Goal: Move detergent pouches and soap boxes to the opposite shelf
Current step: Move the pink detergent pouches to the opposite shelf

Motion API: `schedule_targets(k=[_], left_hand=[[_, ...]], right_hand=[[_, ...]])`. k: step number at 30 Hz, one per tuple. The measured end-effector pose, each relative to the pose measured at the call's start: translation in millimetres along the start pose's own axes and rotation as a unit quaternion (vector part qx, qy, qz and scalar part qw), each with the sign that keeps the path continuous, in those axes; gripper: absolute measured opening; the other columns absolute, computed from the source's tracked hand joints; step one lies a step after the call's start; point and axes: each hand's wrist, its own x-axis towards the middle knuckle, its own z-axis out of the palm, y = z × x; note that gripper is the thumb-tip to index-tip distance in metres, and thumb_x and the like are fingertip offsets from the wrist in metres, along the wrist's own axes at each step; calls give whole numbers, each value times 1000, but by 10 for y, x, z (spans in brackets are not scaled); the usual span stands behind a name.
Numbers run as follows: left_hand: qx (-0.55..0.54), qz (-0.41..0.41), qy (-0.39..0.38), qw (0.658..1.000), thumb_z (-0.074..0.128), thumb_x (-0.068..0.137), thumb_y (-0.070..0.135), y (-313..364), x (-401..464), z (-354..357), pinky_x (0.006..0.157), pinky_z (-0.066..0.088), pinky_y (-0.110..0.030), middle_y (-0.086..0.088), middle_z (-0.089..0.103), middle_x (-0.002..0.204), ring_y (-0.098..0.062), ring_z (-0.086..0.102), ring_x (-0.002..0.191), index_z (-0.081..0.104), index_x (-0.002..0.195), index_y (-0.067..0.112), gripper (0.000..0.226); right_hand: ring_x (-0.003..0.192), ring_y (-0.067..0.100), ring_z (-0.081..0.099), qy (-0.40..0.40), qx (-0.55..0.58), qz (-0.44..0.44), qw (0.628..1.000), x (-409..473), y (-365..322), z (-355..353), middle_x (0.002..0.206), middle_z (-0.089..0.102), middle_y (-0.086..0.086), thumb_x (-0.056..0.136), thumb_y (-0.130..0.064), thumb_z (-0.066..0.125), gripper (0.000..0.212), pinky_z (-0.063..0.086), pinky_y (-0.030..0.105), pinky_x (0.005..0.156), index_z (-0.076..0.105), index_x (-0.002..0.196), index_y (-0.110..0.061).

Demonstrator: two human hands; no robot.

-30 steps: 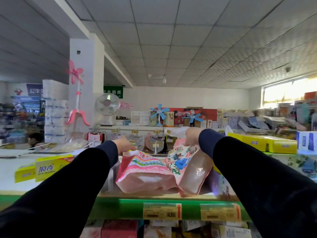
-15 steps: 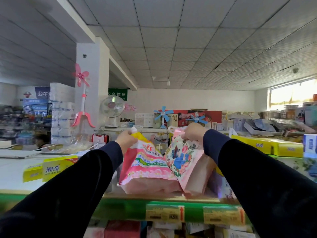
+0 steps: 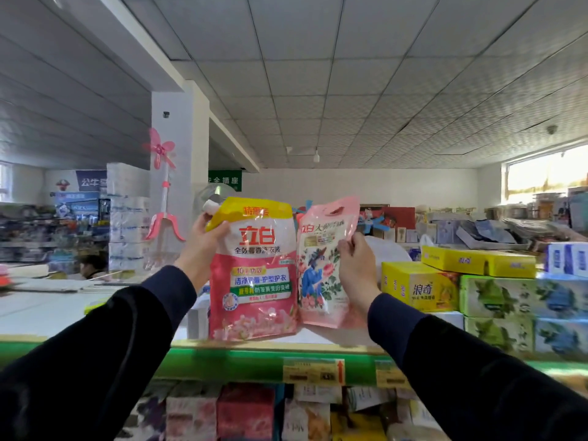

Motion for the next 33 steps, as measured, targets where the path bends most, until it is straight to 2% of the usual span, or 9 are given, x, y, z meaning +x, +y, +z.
schedule_targets(k=[2,4,9,13,16,23,25,28,33], left_hand=[[-24,-24,-24,999,64,97,13,9,-105,-70,61,62,-33,-5,79,100,-22,78,81,65,126,13,29],[-17,-50,-60,997,69,94,20,17,-194,-102,70,64,-37,-12,77,111,-30,77,89,68,125,12,32],[37,-99,-80,991,73,89,31,-156,-378,-185,103,50,-57,-23,71,122,-42,69,107,64,131,4,50],[68,-133,-108,983,81,76,34,-238,-490,-205,85,61,-48,-19,76,113,-36,75,97,71,118,13,48],[74,-145,-78,984,83,73,26,-240,-488,-101,80,60,-45,-17,78,104,-35,76,91,69,119,9,52],[40,-90,68,993,74,90,14,-316,-602,134,65,61,-38,-13,78,98,-28,76,77,70,110,10,20],[27,-63,93,993,75,89,14,-224,-628,145,63,62,-37,-8,79,92,-25,77,73,71,108,12,19],[7,-19,129,991,77,88,12,49,-647,97,53,61,-35,-6,79,88,-21,77,65,69,108,13,22],[50,30,155,986,77,89,14,655,-863,-185,52,60,-33,-5,80,81,-23,78,66,69,98,13,13]], right_hand=[[89,19,65,13,14,10,1000,-35,7,-76,95,65,-7,104,-26,49,17,54,39,78,54,113,-13],[84,4,62,-4,35,28,999,-37,-39,-154,92,59,-22,101,-35,55,35,52,21,69,47,127,-12],[81,22,76,-81,126,127,981,-85,-67,-232,89,79,1,91,-48,68,28,59,34,70,67,101,-22],[92,21,76,-104,159,175,966,-176,121,-238,101,80,-3,90,-43,72,28,59,38,85,69,110,-24],[98,28,73,-77,144,181,970,-152,88,-167,106,78,5,94,-32,68,9,57,47,95,69,96,-23],[57,19,49,-5,67,138,988,-97,56,-101,62,53,-5,99,-30,61,22,40,30,58,69,86,-14],[59,22,48,-17,82,113,990,-70,-4,-140,60,51,-4,98,-30,62,29,38,31,58,61,73,-17],[63,18,60,-40,131,80,987,-21,-176,-174,75,65,-1,98,-32,63,22,46,30,63,65,82,-17],[45,-6,62,-65,233,57,969,-67,-473,3,79,67,-3,98,-24,66,15,44,8,40,63,83,-22]])
